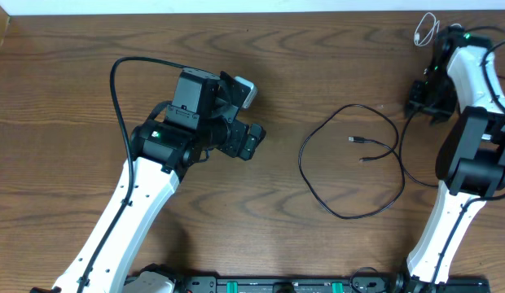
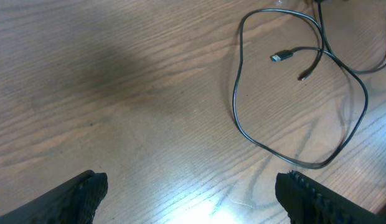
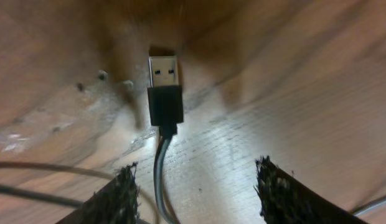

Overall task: Untangle cables
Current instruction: 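Lift the white cable with the right gripper and carry it to the upper right corner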

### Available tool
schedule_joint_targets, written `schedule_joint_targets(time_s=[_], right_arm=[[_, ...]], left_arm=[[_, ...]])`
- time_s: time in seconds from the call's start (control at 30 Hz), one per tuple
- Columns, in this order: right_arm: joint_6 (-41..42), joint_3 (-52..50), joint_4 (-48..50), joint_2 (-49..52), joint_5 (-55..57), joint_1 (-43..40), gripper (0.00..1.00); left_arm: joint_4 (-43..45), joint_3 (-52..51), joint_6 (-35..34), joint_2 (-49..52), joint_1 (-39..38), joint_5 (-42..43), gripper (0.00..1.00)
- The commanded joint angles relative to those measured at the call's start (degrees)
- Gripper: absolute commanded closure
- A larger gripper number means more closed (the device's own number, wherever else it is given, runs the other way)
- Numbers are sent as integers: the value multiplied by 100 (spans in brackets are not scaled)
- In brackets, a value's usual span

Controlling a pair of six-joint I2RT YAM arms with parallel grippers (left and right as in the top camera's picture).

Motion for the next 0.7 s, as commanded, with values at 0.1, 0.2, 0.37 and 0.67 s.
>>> schedule_joint_targets(time_s=[0.1,0.2,0.37,0.67], right_arm=[[120,-651,562,-17,-164,68,71],[94,-673,664,-22,-63,57,99],[101,-293,616,-216,804,-192,99],[-621,852,1692,-590,2343,-1497,96]], left_arm=[[2,61,-28,-9,17,-35,9],[2,61,-28,-9,17,-35,9],[2,61,-28,-9,17,-35,9],[2,61,-28,-9,17,-35,9]])
